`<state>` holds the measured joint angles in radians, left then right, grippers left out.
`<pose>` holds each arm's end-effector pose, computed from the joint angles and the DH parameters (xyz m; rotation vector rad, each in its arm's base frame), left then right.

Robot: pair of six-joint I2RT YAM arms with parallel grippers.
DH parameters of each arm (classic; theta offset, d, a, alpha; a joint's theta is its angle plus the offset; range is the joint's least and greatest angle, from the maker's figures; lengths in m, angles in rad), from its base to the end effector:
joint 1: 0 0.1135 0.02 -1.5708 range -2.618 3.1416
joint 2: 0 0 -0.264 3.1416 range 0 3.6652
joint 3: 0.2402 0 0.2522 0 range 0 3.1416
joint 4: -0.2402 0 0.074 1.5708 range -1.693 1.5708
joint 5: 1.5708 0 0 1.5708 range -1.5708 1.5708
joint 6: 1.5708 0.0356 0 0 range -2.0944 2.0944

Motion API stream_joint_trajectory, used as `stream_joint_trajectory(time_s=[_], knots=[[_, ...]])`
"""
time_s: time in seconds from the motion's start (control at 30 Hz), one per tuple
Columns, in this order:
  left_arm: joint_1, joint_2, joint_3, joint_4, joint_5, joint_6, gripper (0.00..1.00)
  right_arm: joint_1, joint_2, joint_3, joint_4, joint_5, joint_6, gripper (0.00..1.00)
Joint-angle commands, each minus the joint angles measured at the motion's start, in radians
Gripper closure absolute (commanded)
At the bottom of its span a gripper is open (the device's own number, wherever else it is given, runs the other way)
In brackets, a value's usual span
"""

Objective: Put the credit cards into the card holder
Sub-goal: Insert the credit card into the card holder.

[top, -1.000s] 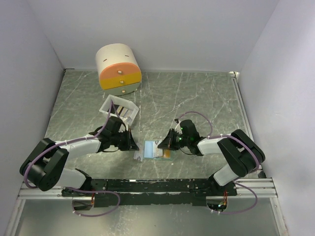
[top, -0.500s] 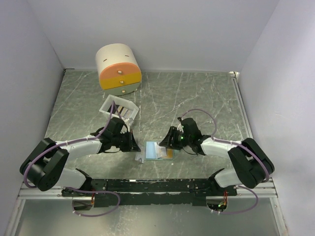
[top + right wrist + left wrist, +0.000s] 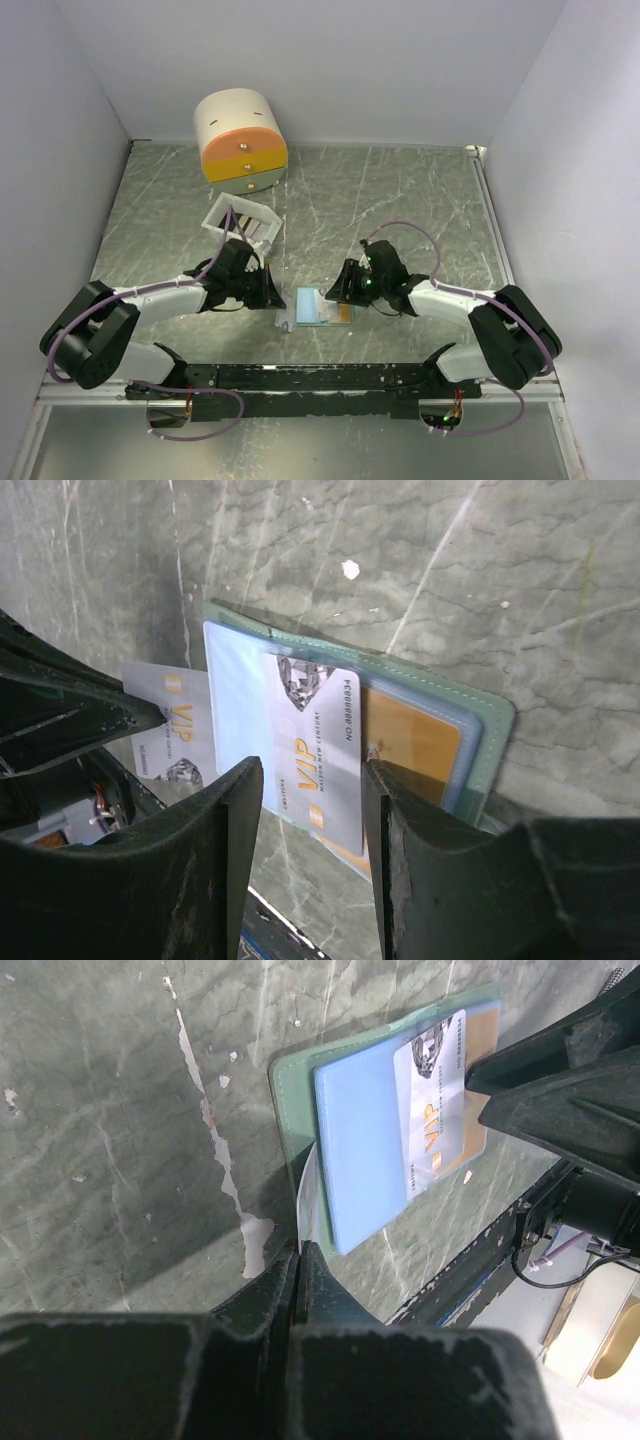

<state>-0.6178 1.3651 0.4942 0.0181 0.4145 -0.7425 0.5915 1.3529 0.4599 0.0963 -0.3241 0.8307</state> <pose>0.1872 -0.1506 0.1429 0.0434 2.6458 -1.0538 0.1917 0.1425 0.1410 0.1369 2.5779 1.0043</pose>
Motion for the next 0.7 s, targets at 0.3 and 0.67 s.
stream_joint_trajectory(time_s=[0.3, 0.67], knots=[[-0.028, -0.006, -0.019, -0.028, -0.016, -0.002, 0.93, 0.089, 0.058, 0.007, 0.088, 0.001, 0.055, 0.55], [-0.031, -0.009, -0.014, -0.028, -0.014, 0.004, 0.93, 0.121, 0.091, 0.006, 0.176, -0.006, 0.042, 0.56]])
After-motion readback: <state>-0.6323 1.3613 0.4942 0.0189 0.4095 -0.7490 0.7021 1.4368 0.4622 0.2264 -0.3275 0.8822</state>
